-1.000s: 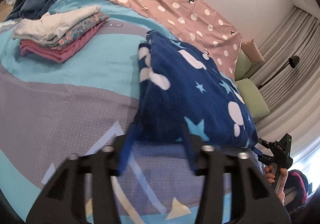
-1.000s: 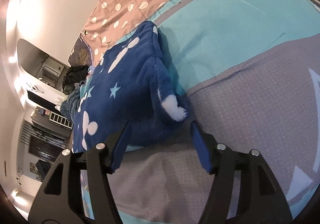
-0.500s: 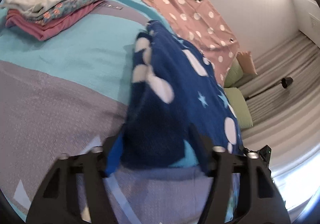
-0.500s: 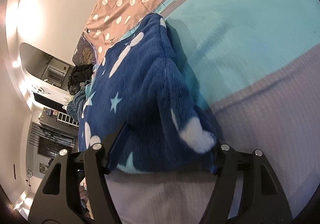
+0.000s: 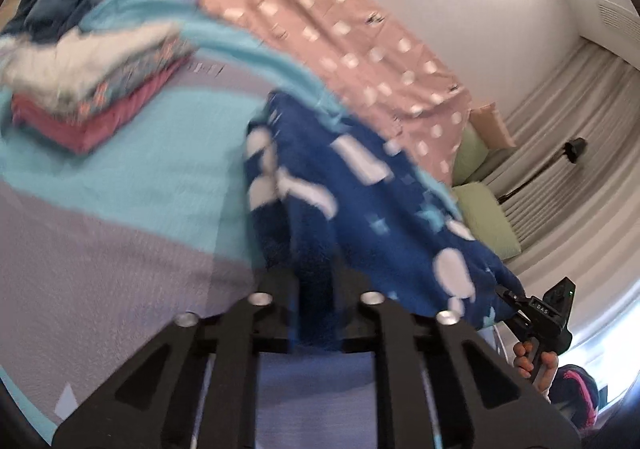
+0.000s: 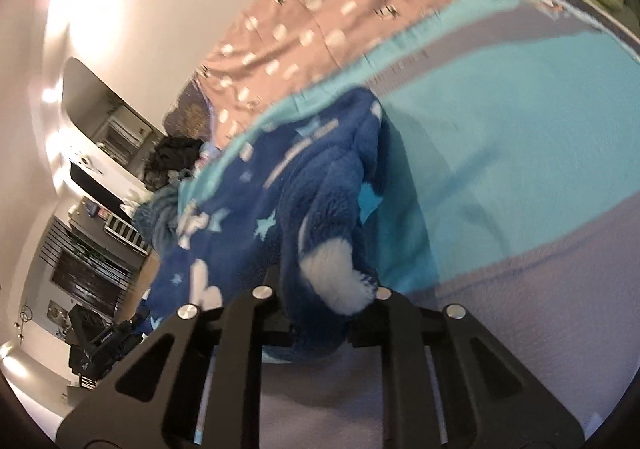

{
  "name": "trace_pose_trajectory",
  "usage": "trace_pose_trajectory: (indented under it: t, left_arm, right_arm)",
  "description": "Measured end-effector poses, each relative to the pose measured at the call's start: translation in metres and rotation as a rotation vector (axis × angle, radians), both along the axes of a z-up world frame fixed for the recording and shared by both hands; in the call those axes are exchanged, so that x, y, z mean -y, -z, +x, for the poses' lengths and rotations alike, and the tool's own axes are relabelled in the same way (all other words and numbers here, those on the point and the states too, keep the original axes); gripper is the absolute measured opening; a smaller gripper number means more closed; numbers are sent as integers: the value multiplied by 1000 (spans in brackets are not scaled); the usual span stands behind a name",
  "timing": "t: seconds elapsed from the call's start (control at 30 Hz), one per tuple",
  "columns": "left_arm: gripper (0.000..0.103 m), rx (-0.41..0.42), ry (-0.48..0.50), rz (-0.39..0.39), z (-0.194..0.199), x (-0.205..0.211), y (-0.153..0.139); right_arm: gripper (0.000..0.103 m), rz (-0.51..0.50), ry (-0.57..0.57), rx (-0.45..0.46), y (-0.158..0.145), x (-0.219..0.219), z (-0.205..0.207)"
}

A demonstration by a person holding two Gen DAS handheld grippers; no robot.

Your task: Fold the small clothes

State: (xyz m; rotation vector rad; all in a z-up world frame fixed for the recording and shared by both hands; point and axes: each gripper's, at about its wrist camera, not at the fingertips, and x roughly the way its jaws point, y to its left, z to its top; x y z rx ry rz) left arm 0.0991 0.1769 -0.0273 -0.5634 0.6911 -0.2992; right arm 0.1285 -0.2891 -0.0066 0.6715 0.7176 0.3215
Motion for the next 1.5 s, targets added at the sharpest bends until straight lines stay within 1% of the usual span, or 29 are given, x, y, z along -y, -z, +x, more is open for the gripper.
trace_pose_trajectory:
  t: [0.07, 0.1, 0.17, 0.27, 0.37, 0.43, 0.53, 0.63, 0.67, 0.73, 0.77, 0.8, 0.83, 0.87, 0.93, 0.97, 1.0, 1.03, 1.1, 1.17, 1.3, 1.43, 1.5]
  left_arm:
    - [11, 38, 27, 24, -5, 6, -16]
    - [11, 52, 46, 60, -8, 13, -23]
    - [11, 50, 85, 107, -14, 27, -28]
    - [10, 37, 125, 144, -26, 38, -27]
    - [10, 4, 139, 136, -40, 37, -22]
    - [10, -43, 147, 121, -52, 39, -14]
    - [10, -84, 157, 118, -67, 43, -5]
    - [10, -85, 166, 102, -78, 46, -2]
    - [10, -80, 168, 105, -79, 46, -2]
    - [11, -77, 171, 117, -79, 46, 2]
    - [11, -83, 170, 121, -78, 45, 5]
    - [11, -88, 168, 126, -77, 45, 7]
    - [12, -99, 161, 138, -76, 44, 12]
    - [13, -109, 158, 146, -75, 44, 15]
    - [17, -136, 144, 151, -75, 39, 25]
    - [17, -139, 138, 145, -75, 36, 27]
    - [21, -143, 132, 132, -76, 32, 29]
    - [25, -142, 124, 124, -77, 29, 30]
    - [29, -131, 116, 124, -80, 25, 30]
    - [31, -118, 111, 132, -85, 22, 30]
    - [36, -89, 98, 144, -92, 18, 30]
    - [39, -76, 80, 136, -95, 8, 31]
    - [42, -66, 60, 134, -97, 1, 31]
  right_arm:
    - [14, -21, 8, 17, -9, 3, -5]
    - [14, -36, 19, 20, -11, 6, -9]
    - [14, -34, 31, 3, -10, 12, -19]
    - [14, -30, 39, -29, -1, 21, -37]
    - [14, -36, 51, -43, 8, 28, -64]
    - [14, -26, 64, -52, 13, 34, -81]
    - [14, -18, 76, -66, 17, 41, -96]
    - [14, -28, 67, -82, 20, 44, -98]
    - [16, -43, 63, -97, 22, 44, -96]
    - [25, -104, 104, -160, 31, 46, -91]
    - [33, -132, 128, -183, 36, 47, -93]
    - [44, -174, 161, -202, 39, 48, -95]
    - [48, -226, 193, -206, 40, 48, -97]
    - [54, -256, 207, -198, 38, 46, -99]
    - [57, -340, 233, -174, 30, 42, -106]
    - [58, -375, 242, -161, 26, 39, -109]
    - [58, -420, 253, -143, 20, 35, -112]
    - [59, -470, 259, -120, 13, 30, -114]
    - [63, -533, 256, -78, 4, 21, -116]
    - [65, -562, 225, -39, -3, 9, -115]
    - [67, -583, 98, 34, -9, -29, -112]
    - [67, -638, -66, 115, -12, -92, -106]
    - [69, -669, -166, 148, -12, -130, -102]
